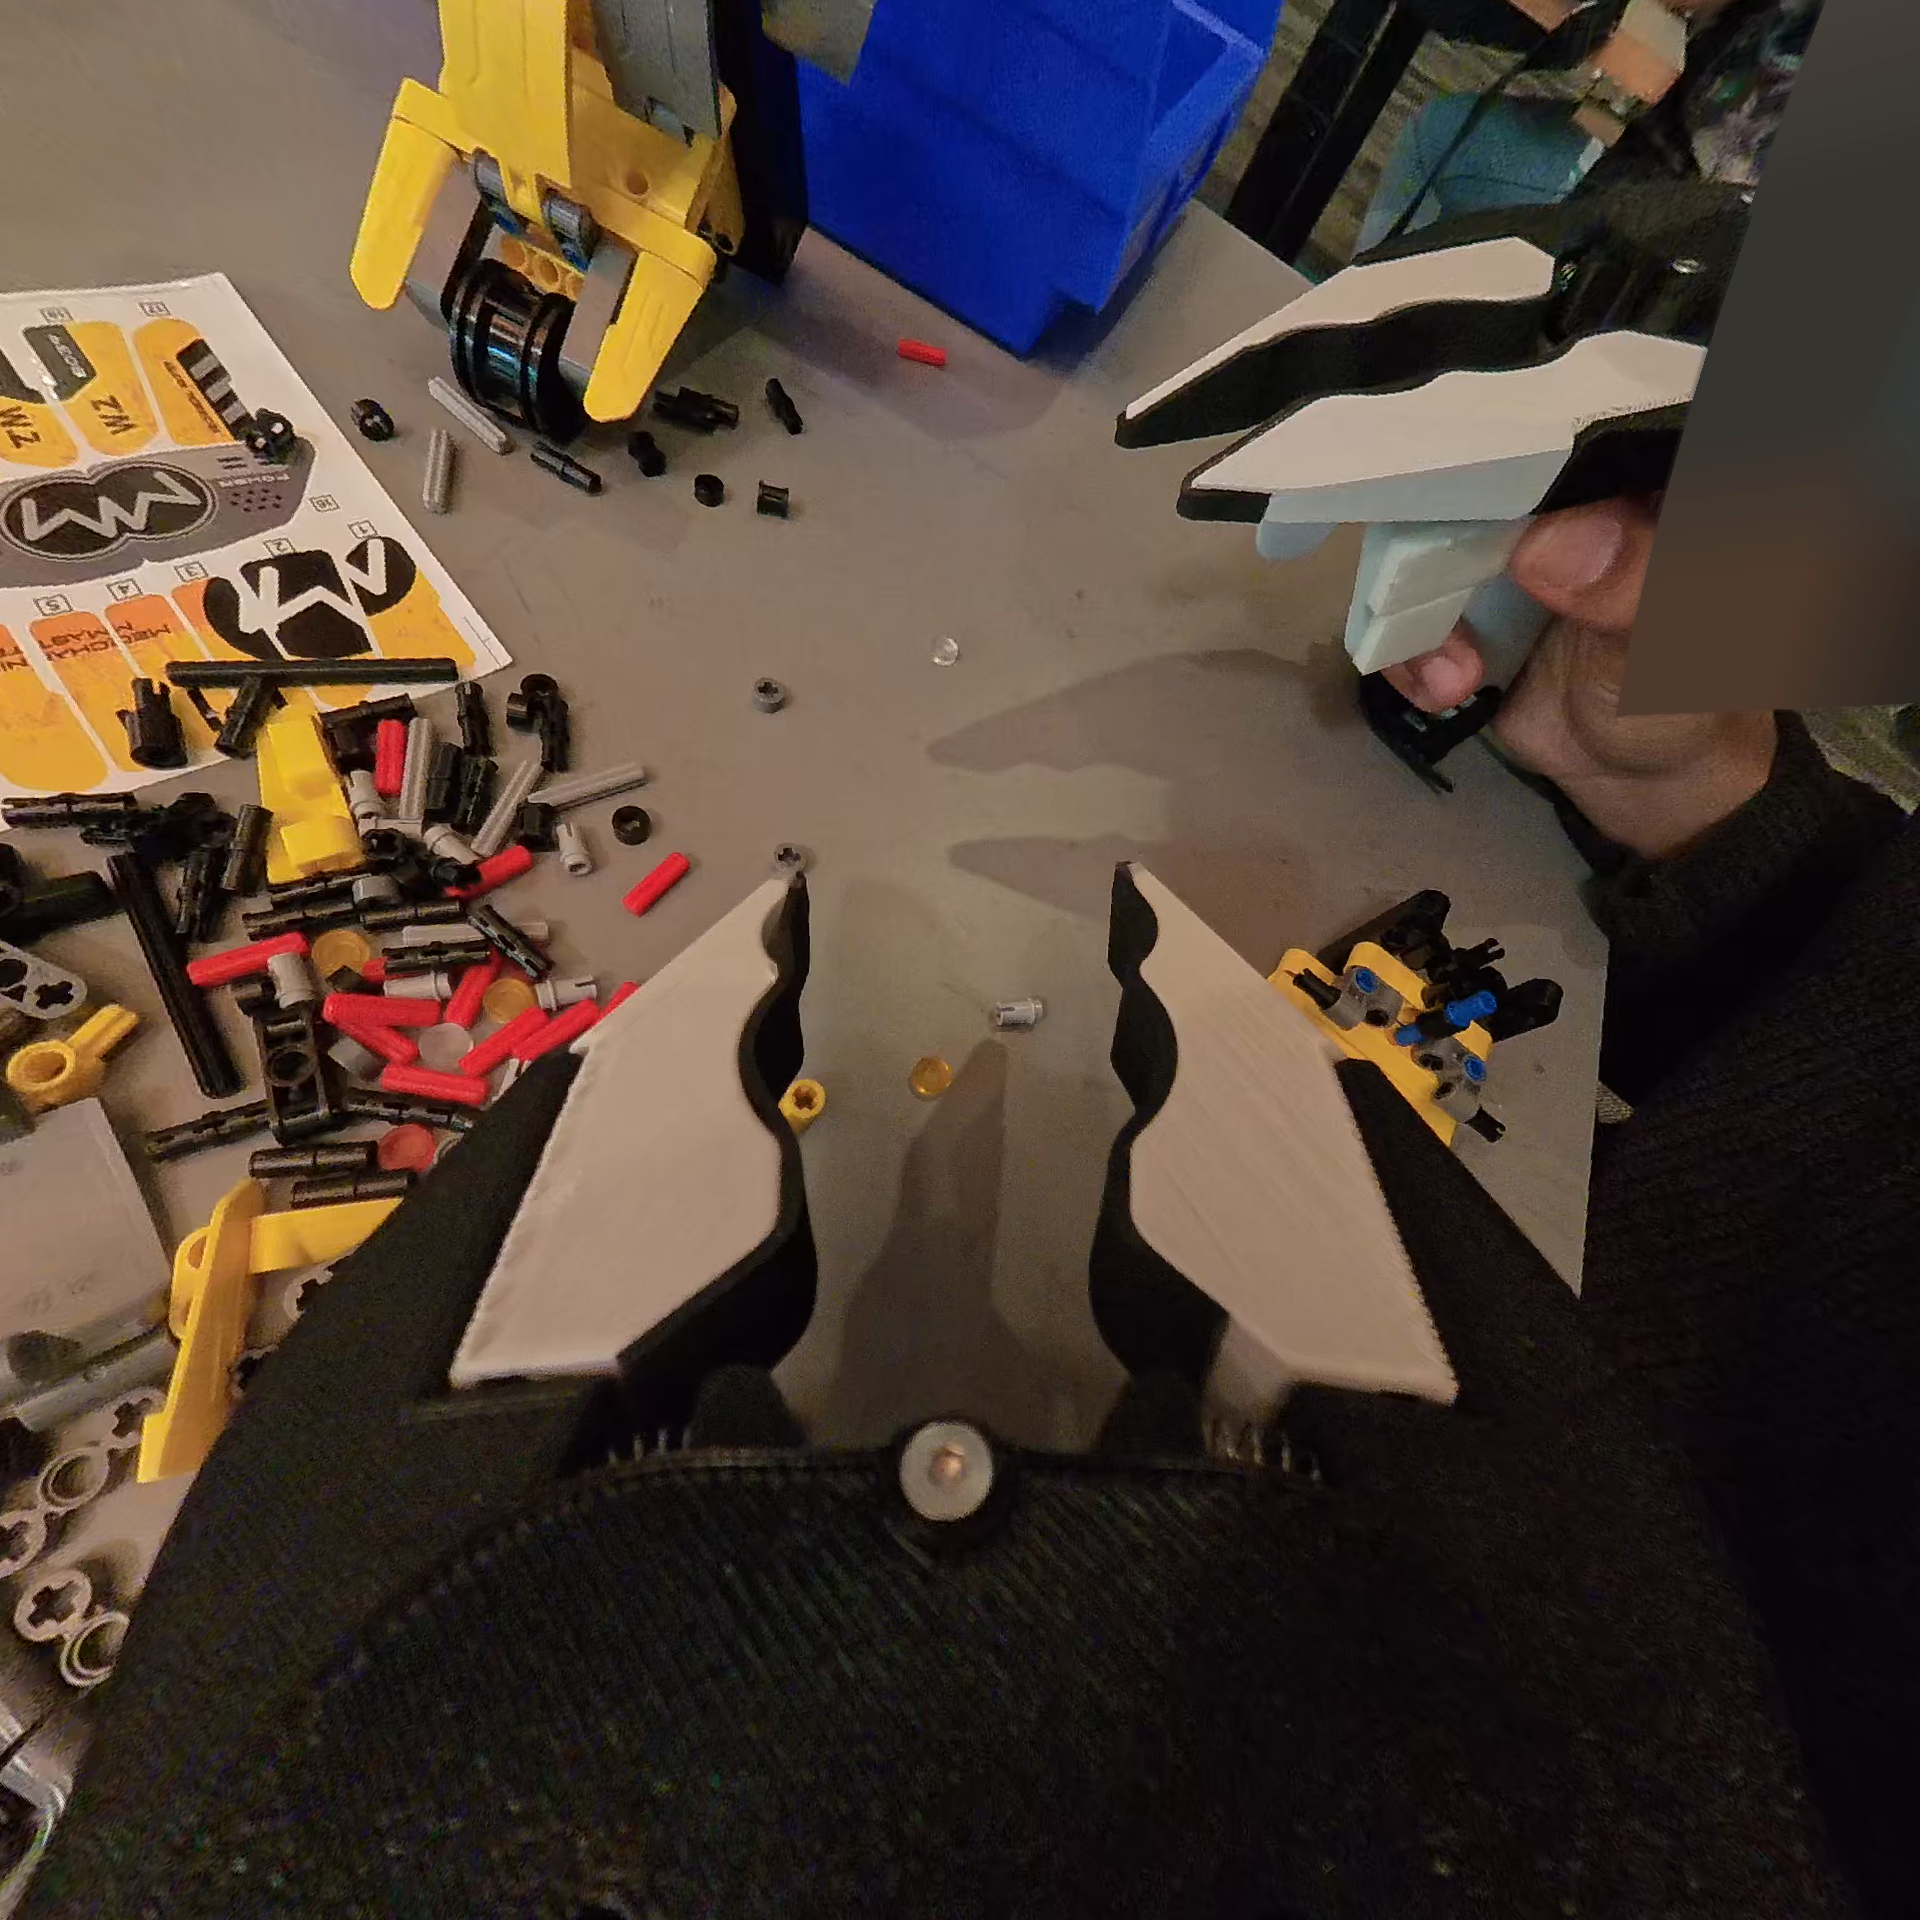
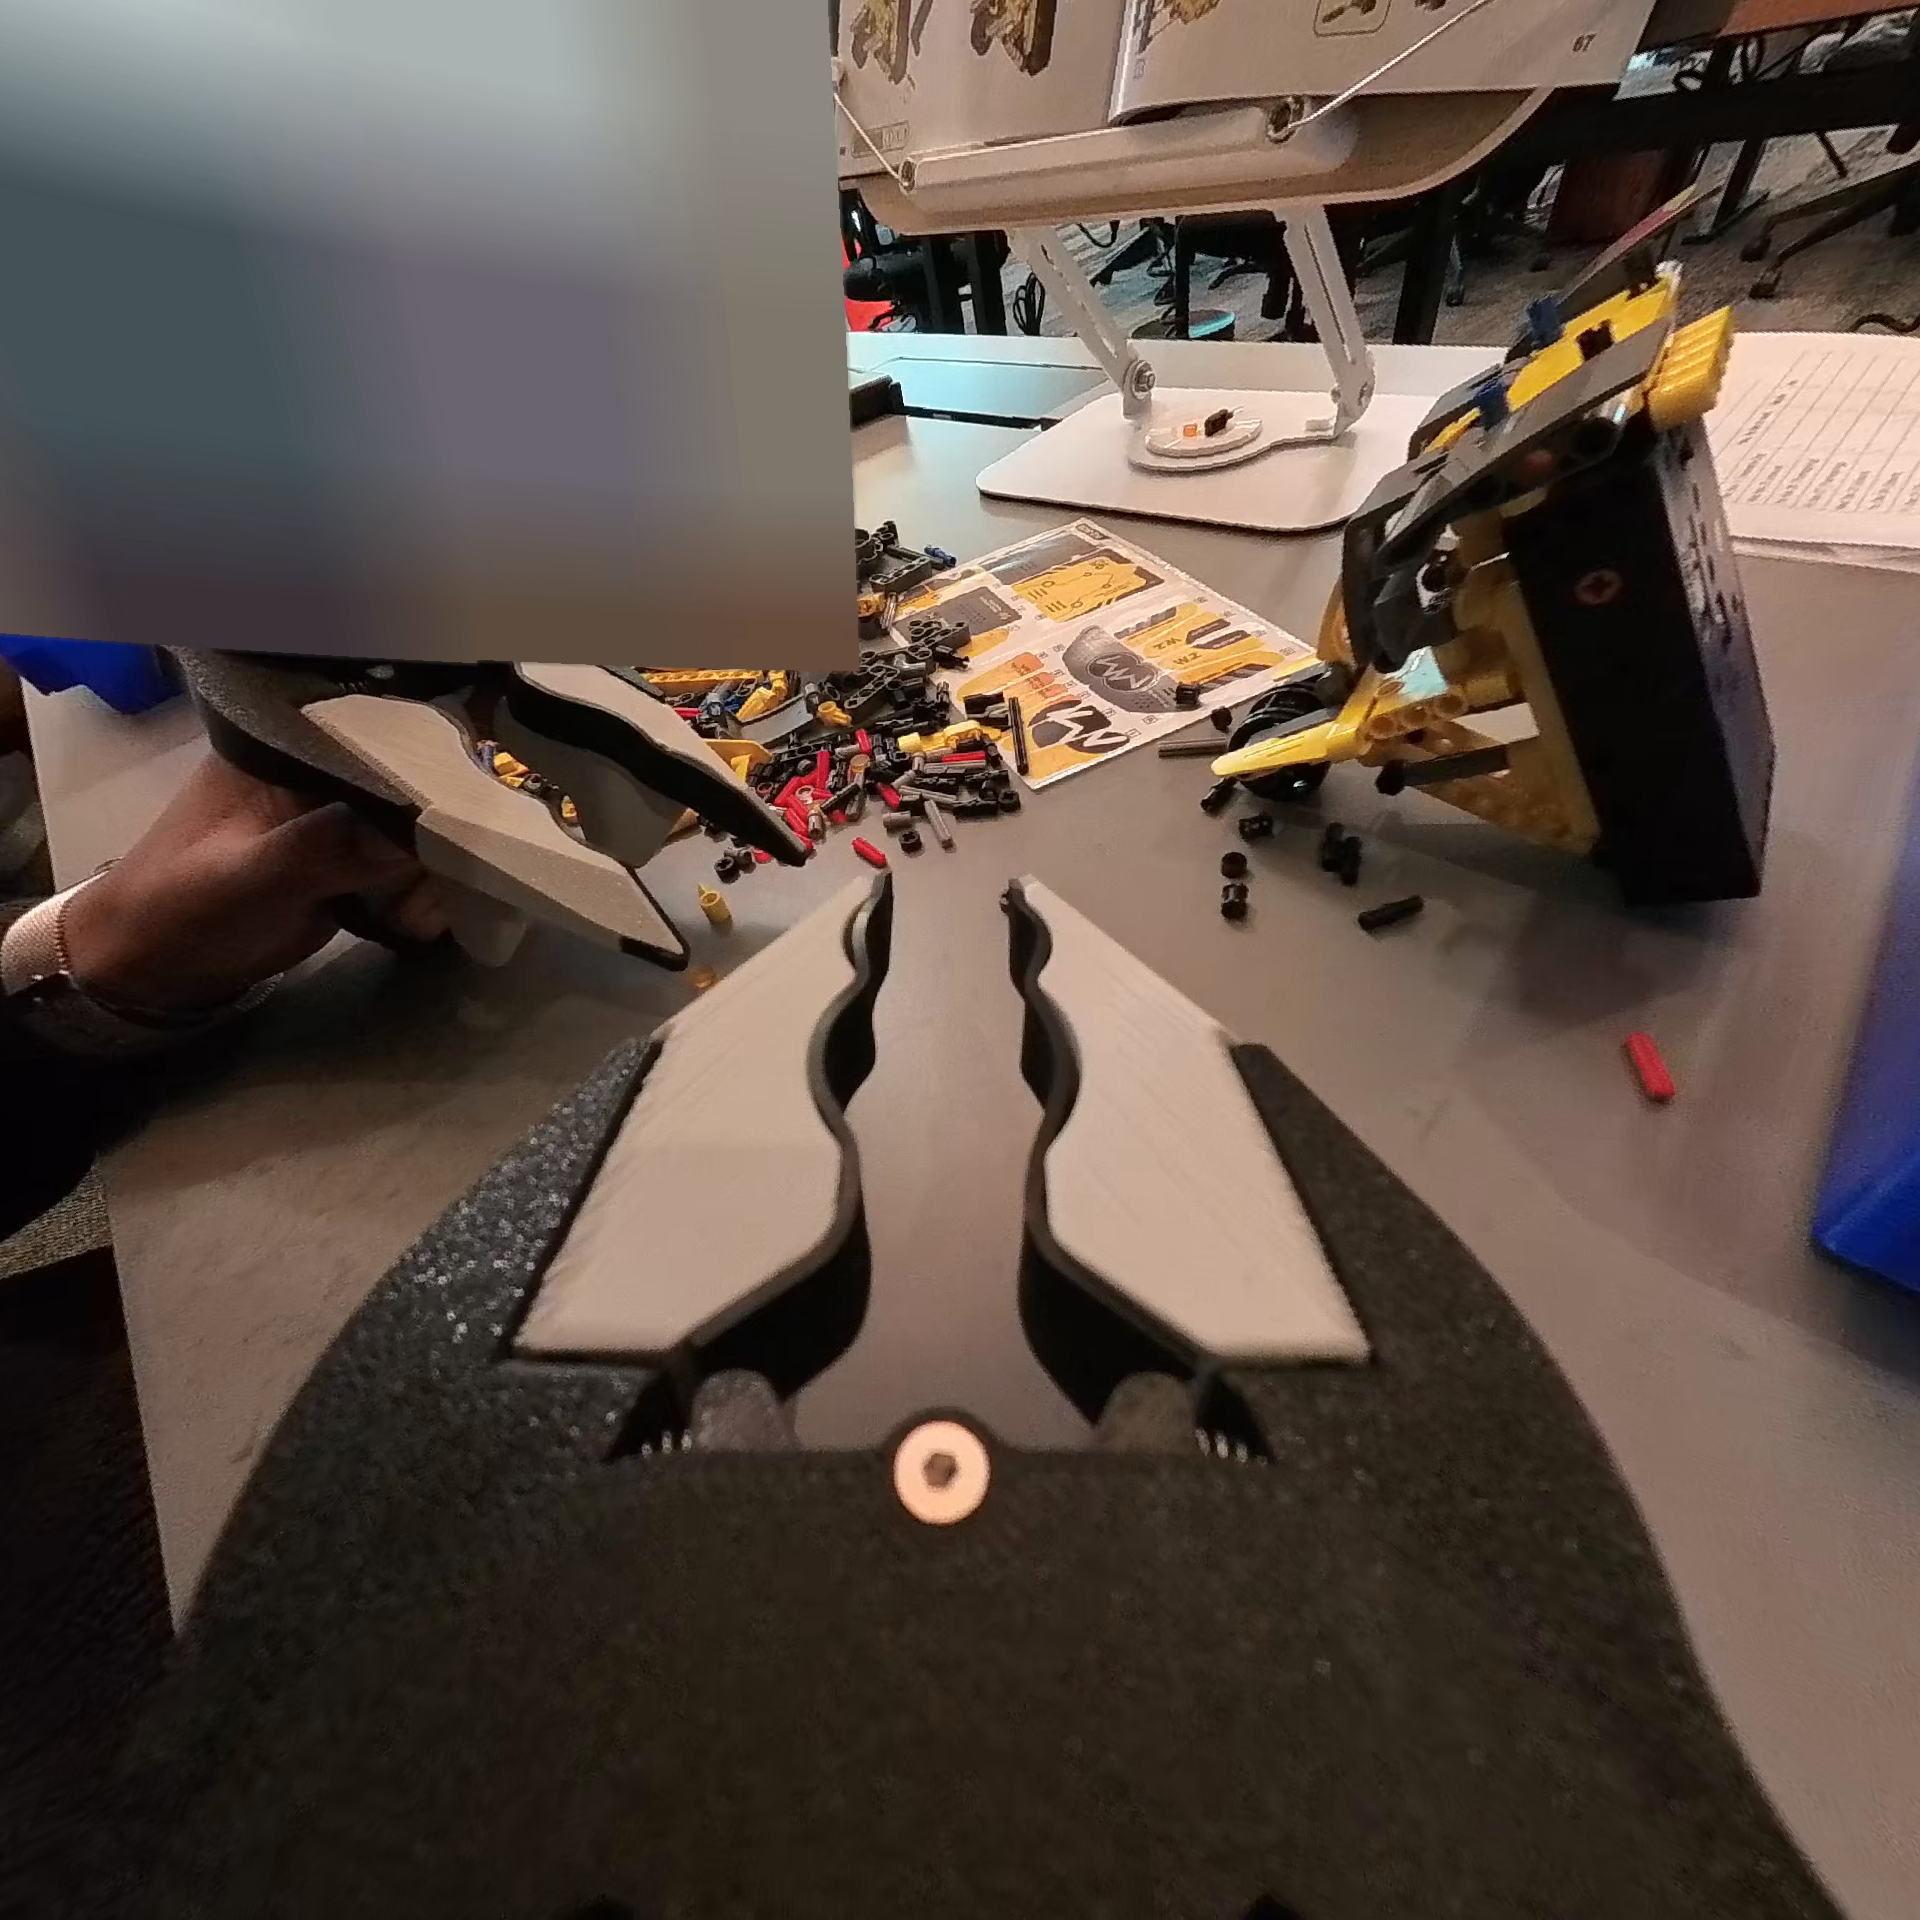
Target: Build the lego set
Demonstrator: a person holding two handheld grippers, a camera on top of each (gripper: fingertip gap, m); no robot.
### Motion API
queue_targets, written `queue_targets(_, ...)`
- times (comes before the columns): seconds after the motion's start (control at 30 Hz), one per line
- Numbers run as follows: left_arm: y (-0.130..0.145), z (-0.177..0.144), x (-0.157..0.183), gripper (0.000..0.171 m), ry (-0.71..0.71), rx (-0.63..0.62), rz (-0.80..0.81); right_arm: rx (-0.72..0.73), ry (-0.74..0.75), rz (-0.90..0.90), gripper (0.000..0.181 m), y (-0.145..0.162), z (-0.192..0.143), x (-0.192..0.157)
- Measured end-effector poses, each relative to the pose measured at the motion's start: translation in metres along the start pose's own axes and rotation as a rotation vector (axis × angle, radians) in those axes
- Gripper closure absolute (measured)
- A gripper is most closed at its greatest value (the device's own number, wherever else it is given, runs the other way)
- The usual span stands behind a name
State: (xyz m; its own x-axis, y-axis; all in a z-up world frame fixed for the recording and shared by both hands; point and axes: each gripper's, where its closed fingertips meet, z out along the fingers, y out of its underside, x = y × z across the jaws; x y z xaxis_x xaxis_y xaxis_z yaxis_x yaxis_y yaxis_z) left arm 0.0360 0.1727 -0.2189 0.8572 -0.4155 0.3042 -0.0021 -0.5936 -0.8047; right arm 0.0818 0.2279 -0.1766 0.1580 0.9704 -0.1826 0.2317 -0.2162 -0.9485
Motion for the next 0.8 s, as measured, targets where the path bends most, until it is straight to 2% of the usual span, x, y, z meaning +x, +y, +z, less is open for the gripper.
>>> queue_targets(0.8,-0.0004,-0.0005,-0.0014,0.112,-0.004,0.004,-0.009,-0.001,-0.001,0.000,0.160,0.0001,0.0007,0.0001)
